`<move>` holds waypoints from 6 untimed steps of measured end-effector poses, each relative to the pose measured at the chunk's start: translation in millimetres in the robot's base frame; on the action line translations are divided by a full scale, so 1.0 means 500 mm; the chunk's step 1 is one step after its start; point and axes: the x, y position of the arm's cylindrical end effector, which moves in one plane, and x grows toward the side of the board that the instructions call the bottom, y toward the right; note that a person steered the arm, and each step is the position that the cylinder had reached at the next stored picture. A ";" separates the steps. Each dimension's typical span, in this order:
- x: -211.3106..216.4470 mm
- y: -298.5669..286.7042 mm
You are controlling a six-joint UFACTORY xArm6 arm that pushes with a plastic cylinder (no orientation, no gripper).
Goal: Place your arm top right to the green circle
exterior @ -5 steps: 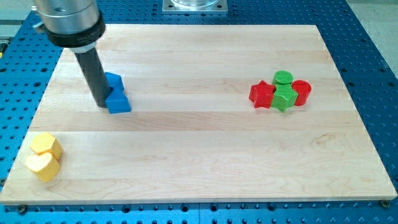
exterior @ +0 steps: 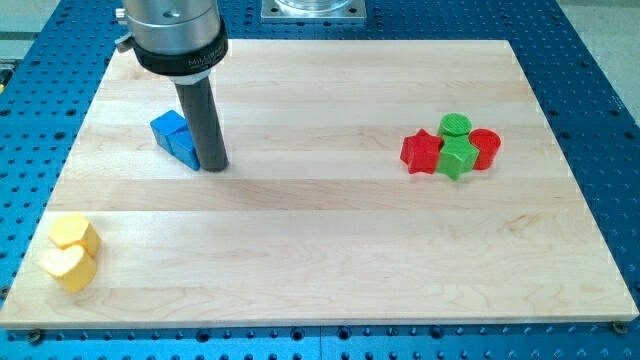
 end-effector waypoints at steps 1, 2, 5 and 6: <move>0.043 0.003; 0.045 -0.007; -0.025 -0.013; -0.103 0.116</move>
